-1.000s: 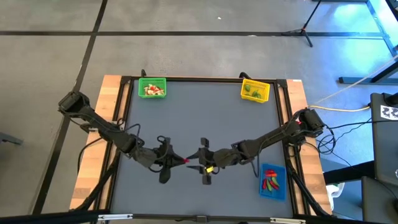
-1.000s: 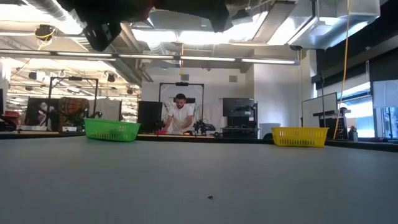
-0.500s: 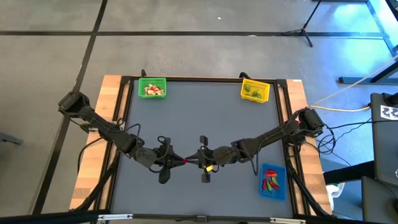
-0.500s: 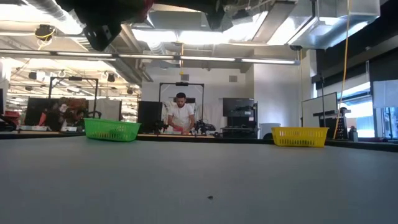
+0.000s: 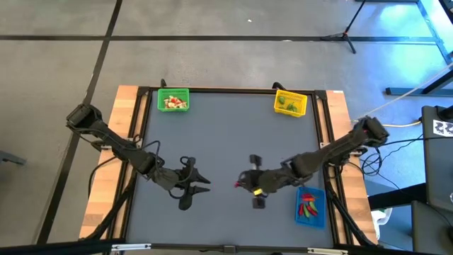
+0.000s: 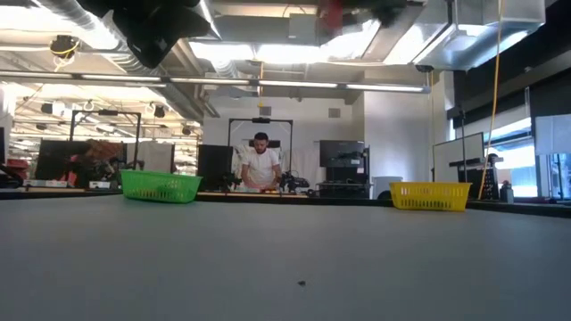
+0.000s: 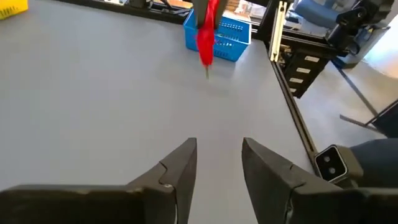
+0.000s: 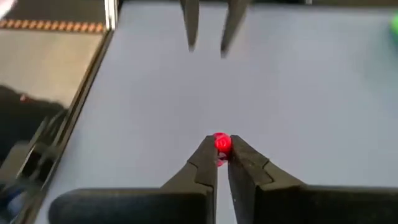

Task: Sort produce into baskets
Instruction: Put the red chili pepper into the blue bin

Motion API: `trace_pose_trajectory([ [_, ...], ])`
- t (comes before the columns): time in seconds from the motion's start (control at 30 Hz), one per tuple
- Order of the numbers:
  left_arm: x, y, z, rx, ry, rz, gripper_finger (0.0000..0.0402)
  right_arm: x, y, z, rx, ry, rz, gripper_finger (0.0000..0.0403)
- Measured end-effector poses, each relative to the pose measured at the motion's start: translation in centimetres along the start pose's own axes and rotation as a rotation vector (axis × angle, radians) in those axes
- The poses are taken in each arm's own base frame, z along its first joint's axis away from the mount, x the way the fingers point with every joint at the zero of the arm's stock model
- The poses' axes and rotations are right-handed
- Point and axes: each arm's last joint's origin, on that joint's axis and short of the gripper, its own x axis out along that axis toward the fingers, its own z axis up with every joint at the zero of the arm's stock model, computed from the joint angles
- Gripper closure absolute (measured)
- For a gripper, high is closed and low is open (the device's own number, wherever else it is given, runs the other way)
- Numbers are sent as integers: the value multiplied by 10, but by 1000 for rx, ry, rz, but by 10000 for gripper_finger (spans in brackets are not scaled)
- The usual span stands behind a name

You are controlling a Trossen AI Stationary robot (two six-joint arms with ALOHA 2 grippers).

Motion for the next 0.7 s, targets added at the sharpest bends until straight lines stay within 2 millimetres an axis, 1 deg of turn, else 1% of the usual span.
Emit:
trace_pose_trajectory([
  [0.07,0,0,0,12,-4,7,279,-16,3,-6,50,76,-1,381],
  [0.3,0,2,1,43,-23,53,281,-64,17,-42,283,448,-16,379],
  [0.47,0,2,1,45,-30,69,280,-91,31,-72,419,735,-141,379],
  [0.53,0,2,1,45,-30,69,280,-101,38,-81,459,795,-196,379],
  [0.7,1,5,2,41,-32,79,280,-120,55,-96,535,863,-261,379],
])
